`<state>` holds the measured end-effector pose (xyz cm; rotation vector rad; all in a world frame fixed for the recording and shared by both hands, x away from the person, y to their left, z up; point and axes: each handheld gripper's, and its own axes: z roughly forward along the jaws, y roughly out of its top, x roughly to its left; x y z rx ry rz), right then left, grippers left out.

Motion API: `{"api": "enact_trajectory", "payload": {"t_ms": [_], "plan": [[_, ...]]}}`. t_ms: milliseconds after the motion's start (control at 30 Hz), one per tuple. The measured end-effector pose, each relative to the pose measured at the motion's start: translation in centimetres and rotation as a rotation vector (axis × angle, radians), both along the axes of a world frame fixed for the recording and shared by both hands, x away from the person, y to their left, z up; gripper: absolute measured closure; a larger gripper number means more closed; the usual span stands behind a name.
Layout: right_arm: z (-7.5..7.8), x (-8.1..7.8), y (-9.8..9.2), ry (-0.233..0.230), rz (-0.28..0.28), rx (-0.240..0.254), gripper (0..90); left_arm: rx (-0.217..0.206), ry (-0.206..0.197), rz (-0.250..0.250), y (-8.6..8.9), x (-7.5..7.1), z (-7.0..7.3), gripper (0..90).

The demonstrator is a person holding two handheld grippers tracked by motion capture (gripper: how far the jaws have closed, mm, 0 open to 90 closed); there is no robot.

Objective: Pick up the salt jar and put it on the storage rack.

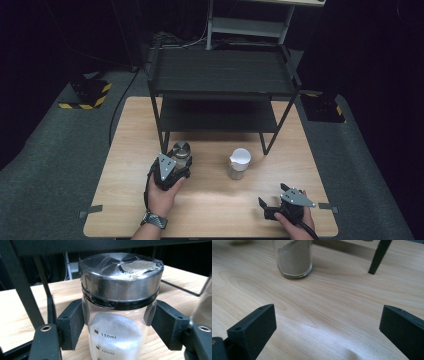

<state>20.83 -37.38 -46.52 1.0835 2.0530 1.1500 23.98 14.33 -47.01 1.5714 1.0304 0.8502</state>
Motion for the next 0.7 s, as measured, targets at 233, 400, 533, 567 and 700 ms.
{"api": "enact_trajectory", "payload": {"t_ms": [233, 400, 533, 567, 700], "plan": [[0.0, 0.1, -0.3, 0.003, -0.001, 0.009, 0.6, 0.005, -0.032, -0.035, -0.1, -1.2, 1.7, 30.4], [0.0, 0.0, -0.3, 0.001, 0.0, 0.01, 0.6, 0.019, -0.068, -0.047, -0.7, -2.2, 3.1, 30.4], [-0.1, 0.0, -0.4, -0.001, 0.0, 0.013, 0.6, 0.006, -0.084, -0.046, -1.0, -2.6, 4.4, 30.4], [-0.1, 0.0, -0.4, -0.001, 0.001, 0.013, 0.6, -0.001, -0.088, -0.045, -1.1, -2.7, 4.6, 30.4], [-0.1, 0.0, -0.4, -0.002, 0.002, 0.014, 0.6, -0.013, -0.103, -0.047, -1.2, -2.8, 5.4, 30.4]]}}
